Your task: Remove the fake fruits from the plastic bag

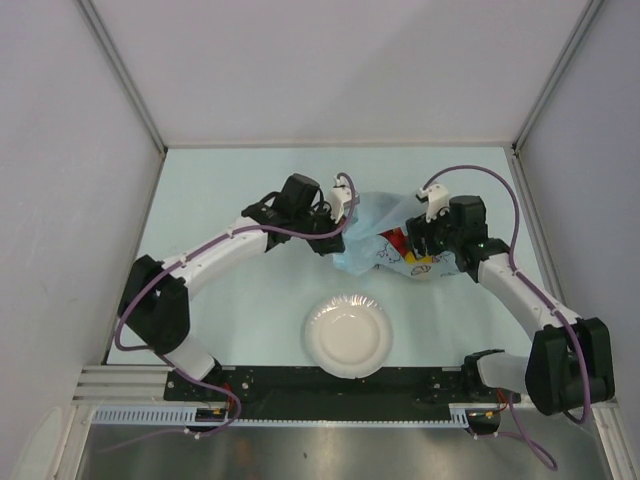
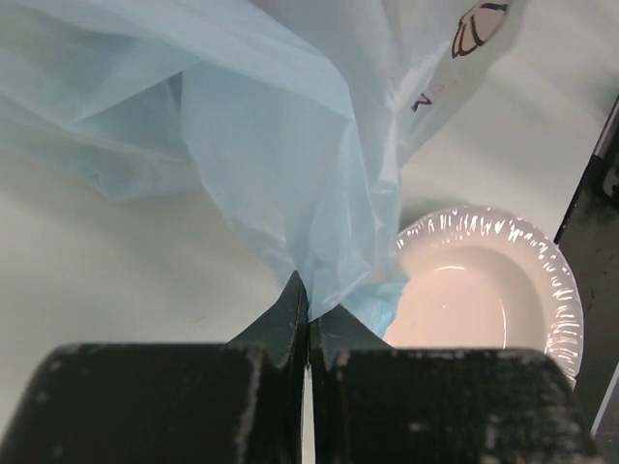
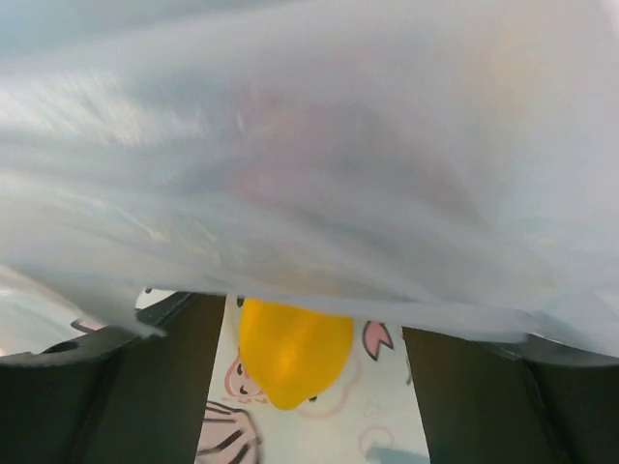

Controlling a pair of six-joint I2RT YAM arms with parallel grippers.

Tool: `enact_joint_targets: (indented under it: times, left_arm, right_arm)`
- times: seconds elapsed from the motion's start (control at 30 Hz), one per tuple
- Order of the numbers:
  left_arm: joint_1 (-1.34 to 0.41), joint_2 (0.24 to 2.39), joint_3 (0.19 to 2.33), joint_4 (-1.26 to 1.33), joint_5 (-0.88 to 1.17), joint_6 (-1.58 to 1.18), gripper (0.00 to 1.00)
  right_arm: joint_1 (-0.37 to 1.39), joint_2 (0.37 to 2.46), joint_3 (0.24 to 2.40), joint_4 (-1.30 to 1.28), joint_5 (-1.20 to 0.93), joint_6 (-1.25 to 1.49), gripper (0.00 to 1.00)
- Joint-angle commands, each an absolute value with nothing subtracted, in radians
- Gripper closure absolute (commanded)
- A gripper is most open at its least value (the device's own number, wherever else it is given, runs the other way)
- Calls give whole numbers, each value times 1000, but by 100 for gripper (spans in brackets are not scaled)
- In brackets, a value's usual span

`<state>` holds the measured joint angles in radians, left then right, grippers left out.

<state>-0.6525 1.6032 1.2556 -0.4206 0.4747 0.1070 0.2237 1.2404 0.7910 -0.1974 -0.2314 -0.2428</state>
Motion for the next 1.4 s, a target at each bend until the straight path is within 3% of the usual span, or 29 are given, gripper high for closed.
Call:
enact_joint_targets:
  times: [0.0,0.07,0.27,0.3,0.4,0.53,0.67,1.0,1.1,1.23,1.37]
  left_arm:
    - [-653,1523,1203,-446,433,129,100]
    - [-653,1479,1168,-454,433,130,100]
    - [-655,1459,1101,-468,477,123,100]
    - [-657,1463,1103,-465,474,115,100]
    - [-657,1482,1106,-448,475,95,100]
    - [-657,1493,1118,-436,482,84,100]
    - [-657,1496,1124,-434,482,81,100]
    - [-657,1522,1157,-430,482,69,100]
    - [-657,1535,1167,-431,477,69,100]
    - [-657,1555,1192,-428,472,69,100]
    - [-657,1572,1207,-426,468,71,100]
  right_arm:
    - [221,1134,811,-224,-213,-221,23]
    - [244,1089,811,-296,-198,-232,23]
    - [281,1080,752,-341,-192,-330,45]
    - [287,1091,749,-333,-201,-350,53]
    - [333,1143,738,-301,-195,-371,60]
    - [383,1207,733,-273,-137,-405,55]
    - [405,1270,735,-218,-34,-411,28]
    - [380,1417,736,-176,46,-498,28]
    - [365,1448,749,-181,54,-515,33]
    - [341,1433,801,-251,26,-522,62]
    - [328,1332,891,-398,-94,-488,66]
